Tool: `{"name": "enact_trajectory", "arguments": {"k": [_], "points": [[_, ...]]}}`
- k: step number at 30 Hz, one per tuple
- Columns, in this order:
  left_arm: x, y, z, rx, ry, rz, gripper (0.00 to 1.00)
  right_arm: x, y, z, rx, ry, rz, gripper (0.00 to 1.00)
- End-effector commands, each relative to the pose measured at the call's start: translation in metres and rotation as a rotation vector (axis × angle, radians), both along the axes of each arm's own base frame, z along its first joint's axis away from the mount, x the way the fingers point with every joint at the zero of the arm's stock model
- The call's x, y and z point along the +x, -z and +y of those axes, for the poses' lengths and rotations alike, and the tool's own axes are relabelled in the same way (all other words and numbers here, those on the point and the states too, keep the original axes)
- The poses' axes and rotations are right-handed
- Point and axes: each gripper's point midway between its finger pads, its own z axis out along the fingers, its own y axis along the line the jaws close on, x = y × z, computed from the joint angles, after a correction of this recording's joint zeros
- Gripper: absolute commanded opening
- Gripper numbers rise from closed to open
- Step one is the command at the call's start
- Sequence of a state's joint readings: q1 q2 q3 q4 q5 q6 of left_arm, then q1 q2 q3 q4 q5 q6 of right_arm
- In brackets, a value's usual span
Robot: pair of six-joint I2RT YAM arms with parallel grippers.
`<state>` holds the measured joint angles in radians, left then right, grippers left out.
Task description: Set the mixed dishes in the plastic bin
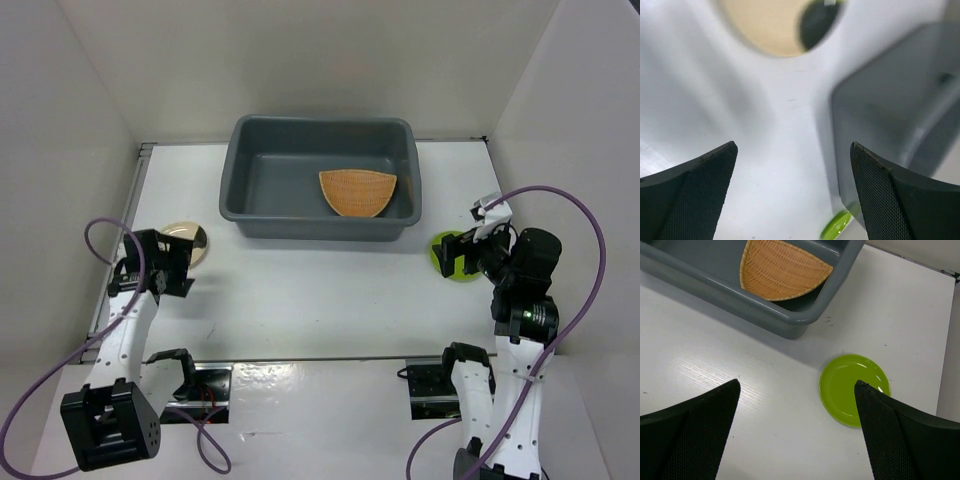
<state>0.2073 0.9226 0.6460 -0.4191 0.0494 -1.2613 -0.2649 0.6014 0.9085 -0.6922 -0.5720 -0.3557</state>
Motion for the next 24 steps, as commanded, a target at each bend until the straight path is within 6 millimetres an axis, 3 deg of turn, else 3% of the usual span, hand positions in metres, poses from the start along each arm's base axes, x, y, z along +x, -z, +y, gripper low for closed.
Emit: {"name": "enact_trajectory", "arguments": {"k": [1, 6, 9, 14, 20, 24], "points": [[0.002, -0.005, 0.009, -0.105, -0.158, -0.027, 0.99, 0.001, -0.010, -0.003, 0.000, 0.015, -0.045, 0.99], [-0.001, -0.010, 0.035, -0.012, -0.277, 0.001, 0.99, 0.001, -0.010, -0.003, 0.000, 0.015, -0.045, 0.99], [-0.006, 0.003, 0.049, 0.010, -0.369, 0.040, 0.99, 0.000, -0.012, -0.002, -0.003, 0.015, -0.054, 0.99], [-0.015, 0.038, 0.046, -0.055, -0.425, 0.060, 0.99, 0.000, -0.012, -0.005, -0.003, 0.026, -0.054, 0.99], [-0.004, 0.041, 0.044, -0.089, -0.424, -0.022, 0.99, 0.002, -0.010, -0.005, 0.000, 0.026, -0.045, 0.99], [0.000, 0.065, 0.043, -0.133, -0.433, 0.012, 0.99, 0.003, -0.009, -0.006, 0.002, 0.026, -0.036, 0.99]]}}
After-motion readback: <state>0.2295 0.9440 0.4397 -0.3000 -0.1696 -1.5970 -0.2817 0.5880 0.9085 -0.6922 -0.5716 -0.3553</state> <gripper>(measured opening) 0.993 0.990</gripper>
